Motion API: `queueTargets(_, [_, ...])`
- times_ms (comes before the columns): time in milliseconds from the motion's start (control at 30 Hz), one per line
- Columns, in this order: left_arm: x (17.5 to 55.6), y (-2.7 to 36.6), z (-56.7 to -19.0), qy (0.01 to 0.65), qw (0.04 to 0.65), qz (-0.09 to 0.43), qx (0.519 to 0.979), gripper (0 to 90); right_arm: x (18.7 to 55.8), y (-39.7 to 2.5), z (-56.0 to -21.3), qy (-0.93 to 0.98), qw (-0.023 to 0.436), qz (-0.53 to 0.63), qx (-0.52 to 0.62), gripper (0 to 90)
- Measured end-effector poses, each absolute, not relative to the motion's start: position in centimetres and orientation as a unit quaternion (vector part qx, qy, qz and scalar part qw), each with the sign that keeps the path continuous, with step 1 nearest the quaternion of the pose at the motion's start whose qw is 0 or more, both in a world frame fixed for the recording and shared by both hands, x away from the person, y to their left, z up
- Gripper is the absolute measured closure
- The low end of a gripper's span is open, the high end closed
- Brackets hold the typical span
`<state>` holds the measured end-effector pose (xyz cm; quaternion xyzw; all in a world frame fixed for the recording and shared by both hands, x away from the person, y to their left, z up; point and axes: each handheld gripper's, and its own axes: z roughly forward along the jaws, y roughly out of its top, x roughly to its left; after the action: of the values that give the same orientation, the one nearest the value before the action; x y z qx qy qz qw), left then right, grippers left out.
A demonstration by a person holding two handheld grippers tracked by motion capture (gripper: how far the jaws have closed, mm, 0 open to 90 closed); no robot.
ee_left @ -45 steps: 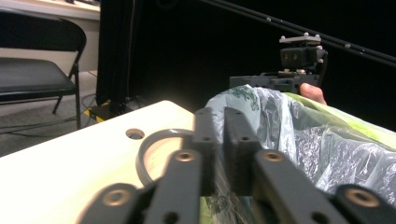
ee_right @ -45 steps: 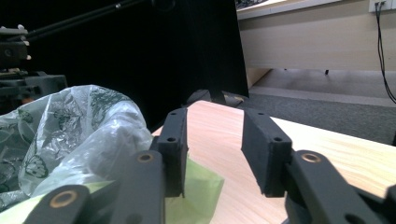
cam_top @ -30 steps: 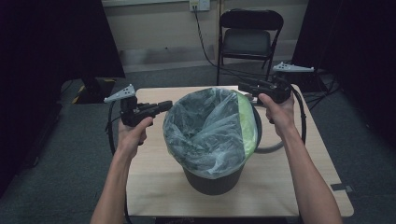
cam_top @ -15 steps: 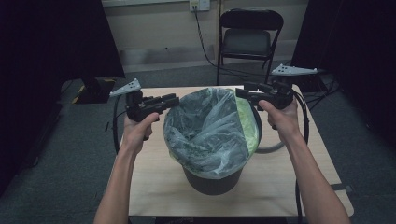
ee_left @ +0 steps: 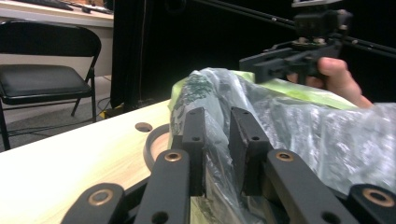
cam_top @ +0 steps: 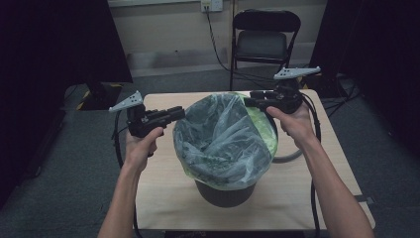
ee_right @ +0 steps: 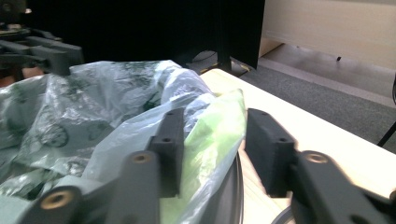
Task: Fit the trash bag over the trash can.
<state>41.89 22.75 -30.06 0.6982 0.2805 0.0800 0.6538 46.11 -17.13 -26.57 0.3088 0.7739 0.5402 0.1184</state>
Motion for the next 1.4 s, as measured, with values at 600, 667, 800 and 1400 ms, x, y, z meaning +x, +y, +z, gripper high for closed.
queueTargets(600, [43.0,21.4,-29.4,0.284,0.659,0.084,0.692,63.8,47.9,-22.0,-31.1,0.693,0.059,0.623,0.359,90.0])
queueTargets(667, [43.1,21.2,-29.4,0.284,0.657,0.084,0.693,62.9,47.9,-22.1,-32.0,0.686,0.059,0.633,0.353,90.0])
queueTargets(800, [43.1,21.1,-29.3,0.283,0.658,0.088,0.692,61.8,47.8,-21.8,-34.2,0.694,0.069,0.629,0.343,90.0])
queueTargets(1400, [43.0,20.7,-29.4,0.287,0.644,0.093,0.703,50.9,48.3,-21.9,-34.5,0.706,0.123,0.584,0.381,57.0])
